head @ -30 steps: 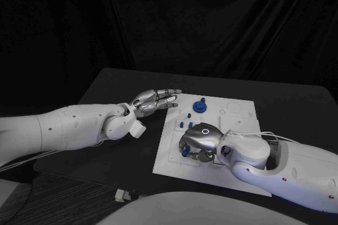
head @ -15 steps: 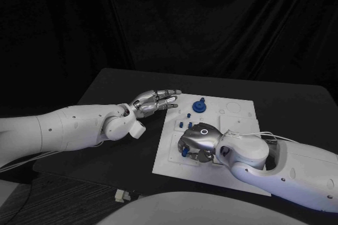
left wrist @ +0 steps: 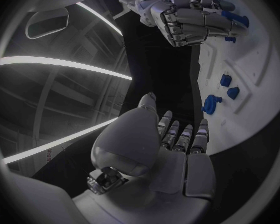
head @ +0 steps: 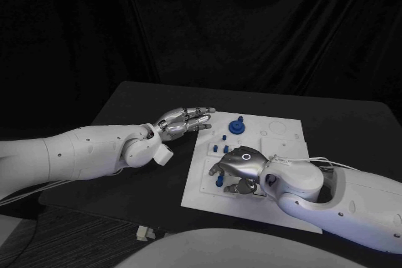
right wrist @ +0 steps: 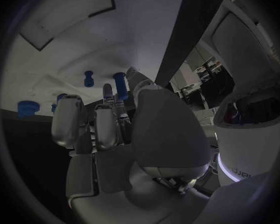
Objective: Assemble the parts on the task board
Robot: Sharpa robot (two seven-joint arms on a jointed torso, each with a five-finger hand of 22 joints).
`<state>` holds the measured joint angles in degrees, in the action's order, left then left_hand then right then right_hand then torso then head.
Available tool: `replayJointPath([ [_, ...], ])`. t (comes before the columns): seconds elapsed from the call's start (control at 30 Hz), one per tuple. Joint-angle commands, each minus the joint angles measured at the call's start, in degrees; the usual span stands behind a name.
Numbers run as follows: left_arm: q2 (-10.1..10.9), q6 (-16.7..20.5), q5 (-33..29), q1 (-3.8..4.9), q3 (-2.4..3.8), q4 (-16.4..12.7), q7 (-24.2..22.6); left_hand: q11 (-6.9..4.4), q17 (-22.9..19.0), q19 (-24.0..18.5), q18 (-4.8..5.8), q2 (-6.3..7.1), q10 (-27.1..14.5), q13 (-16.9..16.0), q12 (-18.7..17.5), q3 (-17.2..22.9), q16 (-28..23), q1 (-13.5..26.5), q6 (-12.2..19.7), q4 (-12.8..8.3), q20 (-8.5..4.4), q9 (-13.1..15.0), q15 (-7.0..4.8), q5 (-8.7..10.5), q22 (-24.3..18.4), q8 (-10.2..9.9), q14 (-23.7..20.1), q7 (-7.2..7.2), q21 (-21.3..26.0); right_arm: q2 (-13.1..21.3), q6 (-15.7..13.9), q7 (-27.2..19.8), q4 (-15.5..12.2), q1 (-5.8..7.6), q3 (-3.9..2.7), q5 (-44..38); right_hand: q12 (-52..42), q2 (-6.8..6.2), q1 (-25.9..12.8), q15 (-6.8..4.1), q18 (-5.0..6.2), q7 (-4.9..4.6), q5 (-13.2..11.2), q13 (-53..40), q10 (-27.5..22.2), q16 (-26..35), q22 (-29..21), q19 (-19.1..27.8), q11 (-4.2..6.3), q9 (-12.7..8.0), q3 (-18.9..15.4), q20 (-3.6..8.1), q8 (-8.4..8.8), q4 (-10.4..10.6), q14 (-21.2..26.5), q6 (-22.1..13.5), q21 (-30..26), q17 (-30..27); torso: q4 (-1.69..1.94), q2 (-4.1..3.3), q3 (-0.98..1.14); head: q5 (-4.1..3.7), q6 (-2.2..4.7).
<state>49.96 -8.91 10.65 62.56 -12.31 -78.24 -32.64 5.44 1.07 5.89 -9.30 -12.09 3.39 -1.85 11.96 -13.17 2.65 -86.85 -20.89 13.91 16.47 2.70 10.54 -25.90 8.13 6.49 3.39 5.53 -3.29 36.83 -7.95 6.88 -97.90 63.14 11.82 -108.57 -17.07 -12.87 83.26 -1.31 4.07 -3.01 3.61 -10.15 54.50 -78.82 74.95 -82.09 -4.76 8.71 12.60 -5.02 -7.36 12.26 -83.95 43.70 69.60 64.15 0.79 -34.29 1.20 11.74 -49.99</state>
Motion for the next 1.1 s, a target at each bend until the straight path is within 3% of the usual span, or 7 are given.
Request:
replayJointPath([
  [0.03,-0.1,-0.7,-0.4,-0.09,0.06,-0.1,-0.6,0.17,0.0,0.1,-0.19,-0.42,-0.3,0.0,-0.3,0.1,-0.1,-0.2,0.2,0.3,0.32,0.0,0.14,-0.33,0.0,0.2,0.0,0.14,0.1,1.0,-2.8,0.6,-0.7,0.04,-0.02,0.3,0.5,-0.22,-0.2,0.03,0.48,0.28,-0.7,0.2,-2.1,0.5,8.9,0.5,-0.13,-0.6,-2.8,0.12,0.58,1.3,0.1,-1.5,-0.7,-0.6,0.00,-0.01,0.01,-0.05,-0.01],
  [0.23,0.1,-0.5,-0.4,-0.11,0.06,-0.2,-0.7,0.17,0.0,0.1,-0.19,-0.42,-0.3,0.0,-0.3,0.1,-0.1,-0.2,0.2,0.3,0.32,0.0,0.14,-0.33,0.0,0.2,0.0,0.14,0.1,5.7,-10.5,-2.2,-3.3,2.82,-0.03,4.1,0.2,-1.68,-2.3,0.10,0.65,1.24,-0.8,0.3,-5.6,0.8,8.7,1.1,-0.34,-2.0,-10.1,0.16,1.28,4.7,0.6,-4.4,-2.0,-1.3,0.01,0.00,0.01,-0.47,-0.01],
  [0.6,0.6,1.3,-0.4,-0.11,0.06,-1.2,-4.7,0.11,0.2,0.8,-0.36,-0.13,0.7,-0.2,1.5,0.0,0.5,-0.6,-1.7,0.4,0.26,0.2,-0.13,-0.20,0.4,1.2,0.8,-0.08,-0.3,20.4,-27.2,-9.6,-8.1,11.34,-0.02,17.7,-9.6,3.01,-10.7,-0.16,0.51,-0.63,-0.7,-3.2,5.7,1.2,9.0,0.8,2.16,-1.6,-11.7,0.37,-2.81,4.6,1.0,3.6,-1.4,-2.2,0.00,-0.01,0.00,-2.24,-0.01],
  [0.8,1.0,2.6,-0.4,-0.11,0.06,-2.6,-7.5,-0.29,0.4,1.9,-0.90,0.14,2.3,-0.5,3.7,-0.2,1.6,-1.1,-4.3,1.3,0.11,0.4,-1.36,-0.24,1.0,2.4,2.5,-0.21,-0.9,25.5,-22.4,-2.2,-6.7,12.56,-0.01,26.8,-17.4,6.90,-20.0,-1.72,2.80,-2.02,3.1,-9.2,19.5,10.8,5.2,7.3,4.51,-0.2,-11.5,1.54,-5.98,4.6,7.6,13.3,-14.9,-17.3,0.01,-0.01,-0.02,-4.59,-0.01],
  [0.93,0.8,2.7,-0.4,-0.11,0.06,-2.7,-7.7,-0.26,0.4,1.8,-0.89,0.10,2.3,-0.4,3.6,-0.1,1.5,-1.3,-4.3,1.3,0.12,0.4,-1.37,-0.43,0.8,2.5,2.4,-0.06,-0.9,26.6,-15.5,4.7,-5.7,11.40,0.01,29.1,-26.2,7.22,-17.3,-2.75,2.38,-0.51,10.2,-19.7,25.0,6.1,5.6,5.4,5.59,0.9,-10.3,2.46,-7.19,4.2,2.8,17.9,-13.5,-7.0,-0.01,-0.01,-0.02,-5.52,-0.01],
  [1.0,0.8,2.6,-0.4,-0.11,0.06,-2.6,-7.5,-0.23,0.4,1.8,-0.88,0.04,2.3,-0.4,3.6,0.0,1.5,-1.4,-4.3,1.3,0.14,0.4,-1.37,-0.53,0.8,2.5,2.4,0.00,-0.9,26.8,-9.1,10.1,-5.4,10.72,0.01,27.4,-56.2,6.74,-16.6,-4.57,1.08,0.51,15.9,-57.1,32.3,-3.4,7.6,1.6,7.67,1.7,-10.2,4.04,-7.03,4.3,-2.7,19.1,-6.7,10.6,0.02,-0.02,-0.02,-5.80,-0.01],
  [1.1,0.8,2.5,-0.4,-0.11,0.06,-2.3,-7.2,-0.11,0.4,1.9,-0.87,-0.08,2.2,-0.4,3.4,0.1,1.5,-1.5,-4.0,1.3,0.17,0.3,-1.30,-0.67,0.8,2.4,2.4,0.05,-0.9,26.7,-3.0,15.3,-5.1,10.07,0.02,25.3,-72.9,5.86,-21.9,-4.61,-0.81,1.33,13.7,-79.8,35.5,-10.1,10.7,-2.3,7.73,3.2,-11.1,4.51,-7.96,4.7,-5.6,21.8,3.2,23.6,-0.01,0.00,-0.02,-6.02,-0.01],
])
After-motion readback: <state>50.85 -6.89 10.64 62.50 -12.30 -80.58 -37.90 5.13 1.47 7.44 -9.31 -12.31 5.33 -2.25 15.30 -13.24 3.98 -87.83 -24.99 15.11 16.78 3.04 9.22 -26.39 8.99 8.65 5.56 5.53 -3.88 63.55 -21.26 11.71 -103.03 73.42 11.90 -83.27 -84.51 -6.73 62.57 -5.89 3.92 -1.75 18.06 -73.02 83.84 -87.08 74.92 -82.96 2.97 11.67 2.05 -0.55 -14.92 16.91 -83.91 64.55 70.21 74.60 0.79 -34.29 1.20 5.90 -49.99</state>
